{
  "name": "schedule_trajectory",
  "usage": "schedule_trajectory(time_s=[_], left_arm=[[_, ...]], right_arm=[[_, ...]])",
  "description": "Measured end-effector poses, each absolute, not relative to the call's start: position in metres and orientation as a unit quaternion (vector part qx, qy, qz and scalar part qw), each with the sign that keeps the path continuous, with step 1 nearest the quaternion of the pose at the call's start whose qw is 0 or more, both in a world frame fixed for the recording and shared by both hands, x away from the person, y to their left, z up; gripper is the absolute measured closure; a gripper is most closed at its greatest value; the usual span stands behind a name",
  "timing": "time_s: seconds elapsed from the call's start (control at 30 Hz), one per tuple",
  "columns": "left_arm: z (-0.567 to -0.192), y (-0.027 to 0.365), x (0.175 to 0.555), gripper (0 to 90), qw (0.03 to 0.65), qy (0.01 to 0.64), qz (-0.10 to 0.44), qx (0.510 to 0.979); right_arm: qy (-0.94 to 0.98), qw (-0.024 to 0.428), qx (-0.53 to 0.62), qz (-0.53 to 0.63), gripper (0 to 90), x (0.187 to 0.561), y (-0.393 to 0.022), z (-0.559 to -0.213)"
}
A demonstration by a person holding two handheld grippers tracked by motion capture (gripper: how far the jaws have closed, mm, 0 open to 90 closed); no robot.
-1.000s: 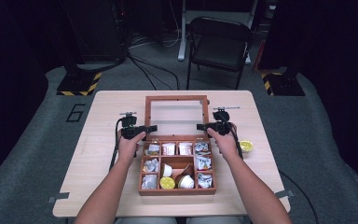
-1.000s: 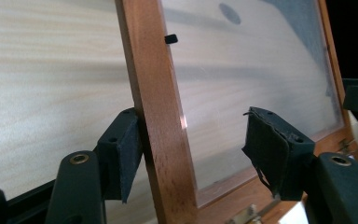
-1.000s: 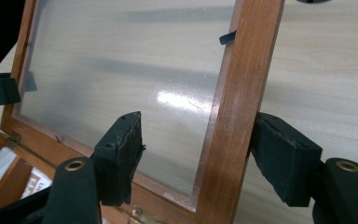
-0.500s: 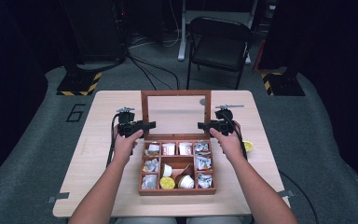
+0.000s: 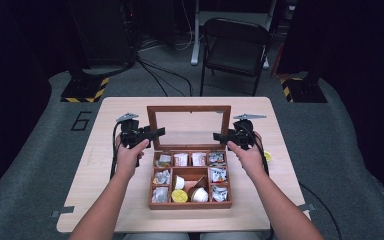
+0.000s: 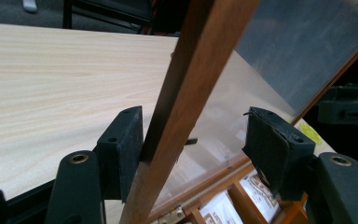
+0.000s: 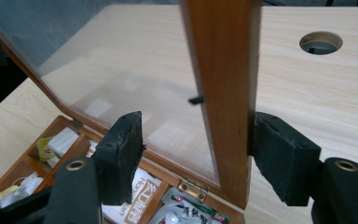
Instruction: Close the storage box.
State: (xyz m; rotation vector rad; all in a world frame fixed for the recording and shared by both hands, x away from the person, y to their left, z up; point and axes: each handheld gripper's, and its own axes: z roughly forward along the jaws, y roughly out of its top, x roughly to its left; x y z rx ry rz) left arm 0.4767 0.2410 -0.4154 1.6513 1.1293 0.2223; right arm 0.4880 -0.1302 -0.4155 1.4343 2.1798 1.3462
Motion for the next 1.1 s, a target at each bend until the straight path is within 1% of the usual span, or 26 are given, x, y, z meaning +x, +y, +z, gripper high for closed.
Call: schedule_trajectory(time_s=[0.1,0.23,0.43,0.67,0.9,1.1], left_arm=[[-0.408,0.242,0.466,37.2,0.547,0.454,0.097,0.696],[-0.401,0.242,0.451,36.1,0.551,0.432,0.107,0.706],[-0.405,0.243,0.43,34.4,0.546,0.409,0.114,0.723],[-0.407,0.243,0.408,33.8,0.532,0.388,0.133,0.741],[-0.409,0.248,0.388,32.5,0.53,0.375,0.146,0.747],[-0.408,0.253,0.37,32.3,0.538,0.37,0.136,0.745]], right_arm=[[0.743,0.106,0.478,0.457,35.1,0.479,-0.13,-0.411],[0.744,0.123,0.458,0.47,35.7,0.465,-0.13,-0.404],[0.745,0.125,0.44,0.485,37.2,0.442,-0.139,-0.398],[0.756,0.133,0.418,0.486,37.5,0.418,-0.144,-0.394],[0.762,0.137,0.4,0.491,37.5,0.395,-0.148,-0.393],[0.764,0.139,0.391,0.495,37.6,0.38,-0.15,-0.396]])
